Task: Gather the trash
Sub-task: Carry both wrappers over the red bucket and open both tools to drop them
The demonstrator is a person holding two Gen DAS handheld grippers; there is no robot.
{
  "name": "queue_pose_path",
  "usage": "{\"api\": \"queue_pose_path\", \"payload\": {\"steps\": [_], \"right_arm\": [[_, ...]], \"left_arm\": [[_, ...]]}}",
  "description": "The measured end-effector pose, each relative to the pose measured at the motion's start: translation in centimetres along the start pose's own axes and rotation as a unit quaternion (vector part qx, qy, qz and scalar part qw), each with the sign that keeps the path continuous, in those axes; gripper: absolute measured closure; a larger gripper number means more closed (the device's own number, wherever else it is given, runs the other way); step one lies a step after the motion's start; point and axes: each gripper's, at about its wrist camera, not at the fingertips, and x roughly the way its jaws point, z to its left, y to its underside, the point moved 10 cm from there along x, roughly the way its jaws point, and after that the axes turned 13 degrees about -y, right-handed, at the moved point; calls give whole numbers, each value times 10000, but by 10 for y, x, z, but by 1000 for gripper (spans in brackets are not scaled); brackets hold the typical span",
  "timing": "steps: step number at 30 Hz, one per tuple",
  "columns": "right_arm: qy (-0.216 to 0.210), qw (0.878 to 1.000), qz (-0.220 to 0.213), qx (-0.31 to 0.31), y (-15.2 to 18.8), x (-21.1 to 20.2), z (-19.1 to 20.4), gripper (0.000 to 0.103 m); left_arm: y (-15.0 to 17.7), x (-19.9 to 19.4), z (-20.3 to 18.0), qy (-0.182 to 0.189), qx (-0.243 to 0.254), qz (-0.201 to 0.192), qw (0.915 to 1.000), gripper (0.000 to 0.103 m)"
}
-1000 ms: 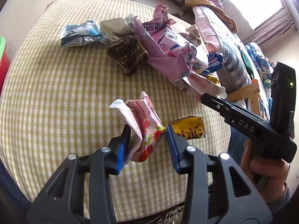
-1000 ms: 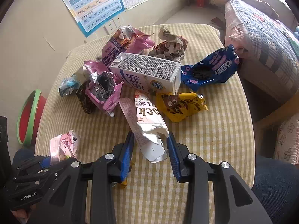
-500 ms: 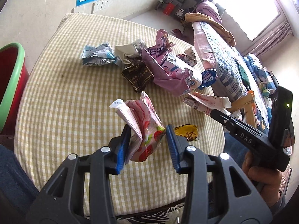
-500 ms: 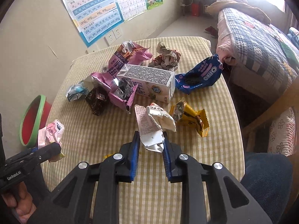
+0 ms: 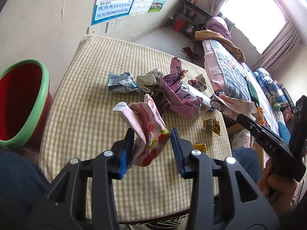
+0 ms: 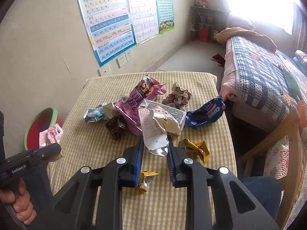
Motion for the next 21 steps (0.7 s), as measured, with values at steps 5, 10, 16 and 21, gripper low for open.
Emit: {"api": "queue_pose_path", "payload": {"steps": [5,10,16,21], "right_arm": [[-124,9998,0,-174,-8,5,20,80],[-301,9988,10,-373,-20,17,50,80],[-574,9964,61,-622,-31,34,94,80],[-769,9929,144,-893,-37,49,131,80]], "left_arm": [[-7,-6,23,-90,-207,-94,9997,65],[-12,-10,51,-188,-470,-160,9986,65],[-21,-16,92,-314,-818,-270,9958,65],[-25,-24,130,-435,-1121,-389,9920,65]]}}
